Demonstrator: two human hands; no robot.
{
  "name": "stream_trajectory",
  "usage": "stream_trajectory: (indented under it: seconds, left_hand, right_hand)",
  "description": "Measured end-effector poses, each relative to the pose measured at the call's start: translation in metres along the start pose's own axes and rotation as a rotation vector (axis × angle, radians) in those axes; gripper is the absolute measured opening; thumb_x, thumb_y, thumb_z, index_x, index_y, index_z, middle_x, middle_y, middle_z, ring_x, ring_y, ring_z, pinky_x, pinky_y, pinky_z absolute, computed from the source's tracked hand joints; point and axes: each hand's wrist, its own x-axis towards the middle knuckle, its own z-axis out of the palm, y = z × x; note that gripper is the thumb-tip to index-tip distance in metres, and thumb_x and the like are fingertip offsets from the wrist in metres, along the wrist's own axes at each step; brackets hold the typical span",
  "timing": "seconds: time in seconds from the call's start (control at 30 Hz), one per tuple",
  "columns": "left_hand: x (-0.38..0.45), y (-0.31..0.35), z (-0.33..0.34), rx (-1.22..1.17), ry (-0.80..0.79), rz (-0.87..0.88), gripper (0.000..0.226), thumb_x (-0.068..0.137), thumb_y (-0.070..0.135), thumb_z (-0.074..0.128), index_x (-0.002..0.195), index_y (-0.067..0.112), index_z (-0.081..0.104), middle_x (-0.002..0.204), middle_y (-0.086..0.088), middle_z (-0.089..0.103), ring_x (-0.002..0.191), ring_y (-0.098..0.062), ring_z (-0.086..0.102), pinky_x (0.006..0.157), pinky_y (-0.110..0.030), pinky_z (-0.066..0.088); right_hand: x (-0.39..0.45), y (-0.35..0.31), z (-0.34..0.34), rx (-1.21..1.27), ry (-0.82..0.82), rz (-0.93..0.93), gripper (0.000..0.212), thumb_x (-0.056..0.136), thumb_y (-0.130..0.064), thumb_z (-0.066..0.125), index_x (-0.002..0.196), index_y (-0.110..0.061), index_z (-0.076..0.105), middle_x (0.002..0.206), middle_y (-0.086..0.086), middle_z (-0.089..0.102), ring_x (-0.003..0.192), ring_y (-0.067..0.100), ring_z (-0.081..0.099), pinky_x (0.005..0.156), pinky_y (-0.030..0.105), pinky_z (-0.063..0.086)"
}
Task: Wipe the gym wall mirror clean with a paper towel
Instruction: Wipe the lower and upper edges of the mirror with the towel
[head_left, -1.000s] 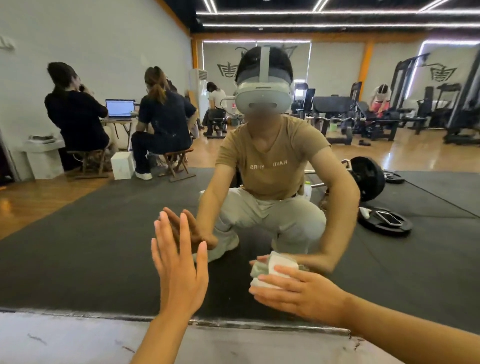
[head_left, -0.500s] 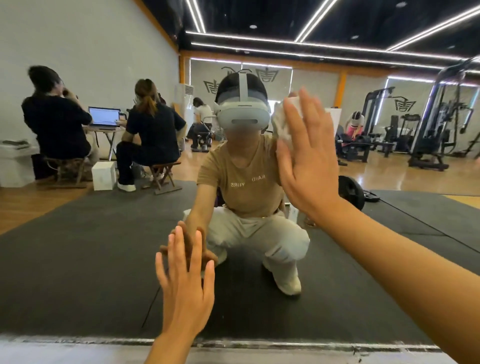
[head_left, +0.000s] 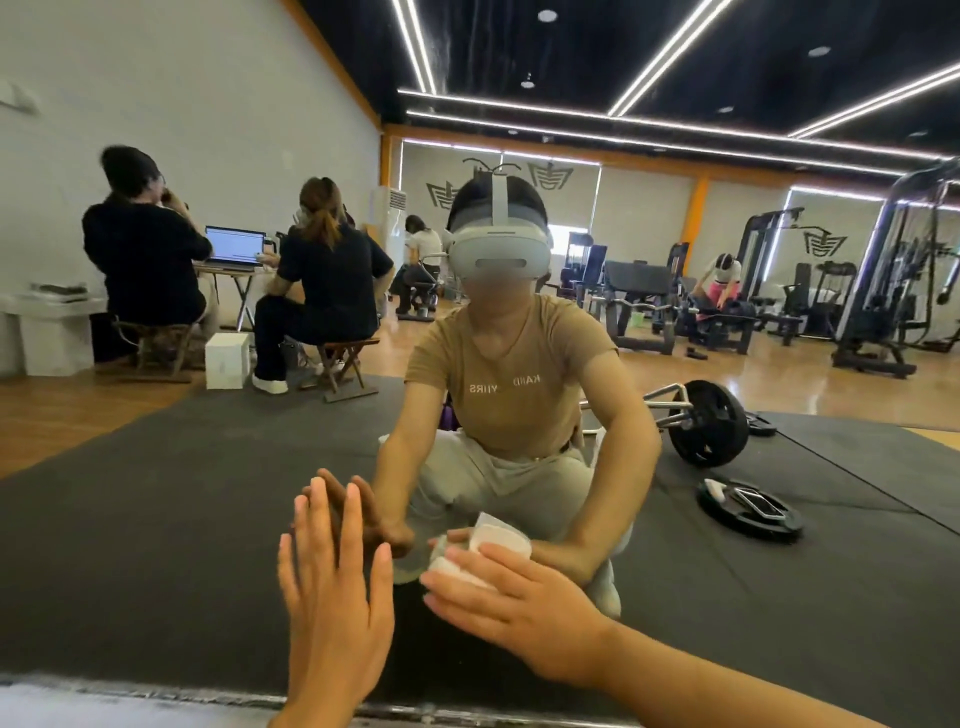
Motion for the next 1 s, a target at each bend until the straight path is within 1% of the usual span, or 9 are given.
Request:
stream_trajectory:
  seconds: [0.1, 0.17, 0.27, 0.4, 0.53, 0.63, 0.77, 0.87, 1.0]
  left_hand:
    - [0.001, 0.000, -0.002, -0.011, -0.026, 0.004, 0.067, 0.103, 0.056, 0.013, 0.161, 0.025, 0.002, 0.168, -0.002, -0.010, 0.154, -0.016, -0.009, 0.122, -0.030, -0.011]
    - [0.001, 0.000, 0.000, -0.026, -0.023, 0.002, 0.067, 0.103, 0.057, 0.010, 0.161, 0.024, 0.003, 0.168, -0.003, -0.009, 0.154, -0.018, -0.009, 0.122, -0.031, -0.012]
    - [0.001, 0.002, 0.004, -0.033, -0.002, -0.002, 0.067, 0.104, 0.054, 0.012, 0.161, 0.021, 0.005, 0.169, -0.005, -0.007, 0.155, -0.020, -0.007, 0.122, -0.033, -0.012]
    - [0.001, 0.002, 0.006, -0.062, 0.033, 0.006, 0.065, 0.104, 0.051, 0.015, 0.161, 0.020, 0.008, 0.169, -0.006, -0.004, 0.155, -0.022, -0.004, 0.123, -0.035, -0.010]
    - [0.003, -0.001, 0.007, -0.073, 0.054, 0.012, 0.063, 0.105, 0.050, 0.015, 0.161, 0.023, 0.007, 0.169, -0.005, -0.002, 0.155, -0.020, -0.003, 0.123, -0.036, -0.008]
    - [0.002, -0.002, 0.006, -0.077, 0.062, 0.012, 0.062, 0.105, 0.049, 0.015, 0.161, 0.025, 0.007, 0.169, -0.004, 0.000, 0.155, -0.019, -0.001, 0.123, -0.035, -0.006]
    - [0.002, -0.001, 0.006, -0.086, 0.040, 0.002, 0.061, 0.105, 0.051, 0.013, 0.161, 0.026, 0.008, 0.169, -0.003, 0.001, 0.155, -0.018, 0.000, 0.123, -0.034, -0.007]
    - [0.004, 0.000, 0.006, -0.075, 0.015, -0.004, 0.063, 0.105, 0.052, 0.011, 0.161, 0.024, 0.010, 0.169, -0.003, 0.002, 0.155, -0.017, 0.000, 0.123, -0.033, -0.007]
    - [0.003, -0.005, 0.001, -0.063, -0.008, 0.014, 0.063, 0.104, 0.049, 0.019, 0.161, 0.024, 0.008, 0.169, -0.003, 0.000, 0.154, -0.018, -0.001, 0.122, -0.031, -0.008]
  right_hand:
    - [0.002, 0.021, -0.002, 0.026, 0.114, 0.056, 0.074, 0.087, -0.019, 0.055, 0.156, -0.021, 0.028, 0.164, 0.003, 0.018, 0.152, 0.031, 0.013, 0.125, 0.046, 0.001]
    - [0.008, 0.048, -0.010, 0.094, 0.245, 0.184, 0.062, 0.095, -0.011, 0.047, 0.153, -0.018, 0.029, 0.161, 0.006, 0.022, 0.153, 0.031, 0.009, 0.125, 0.046, 0.007]
    - [0.024, 0.110, -0.032, 0.207, 0.411, 0.395, 0.049, 0.104, -0.002, 0.031, 0.151, -0.013, 0.029, 0.158, 0.011, 0.026, 0.151, 0.031, 0.017, 0.124, 0.049, 0.017]
    - [0.055, 0.189, -0.066, 0.248, 0.580, 0.727, 0.060, 0.095, 0.004, 0.057, 0.150, -0.006, 0.036, 0.158, 0.020, 0.032, 0.148, 0.039, 0.021, 0.120, 0.058, 0.021]
    - [0.090, 0.189, -0.077, 0.337, 0.694, 0.891, 0.051, 0.101, -0.004, 0.049, 0.150, -0.001, 0.036, 0.159, 0.020, 0.031, 0.149, 0.039, 0.018, 0.122, 0.057, 0.017]
    - [0.101, 0.136, -0.061, 0.345, 0.650, 0.773, 0.065, 0.092, 0.005, 0.056, 0.151, -0.005, 0.032, 0.159, 0.016, 0.028, 0.149, 0.038, 0.019, 0.125, 0.047, 0.014]
    - [0.080, 0.052, -0.033, 0.159, 0.288, 0.400, 0.103, 0.071, -0.014, 0.079, 0.155, -0.011, 0.019, 0.163, 0.010, 0.014, 0.153, 0.034, -0.001, 0.124, 0.042, 0.002]
    - [0.064, 0.030, -0.028, 0.102, 0.136, 0.213, 0.087, 0.077, -0.024, 0.065, 0.155, -0.015, 0.027, 0.163, 0.005, 0.016, 0.153, 0.032, -0.010, 0.124, 0.042, -0.004]
    - [0.060, 0.064, -0.044, 0.027, 0.127, 0.073, 0.079, 0.074, -0.019, 0.065, 0.150, -0.019, 0.043, 0.158, 0.003, 0.031, 0.147, 0.028, 0.022, 0.125, 0.042, 0.004]
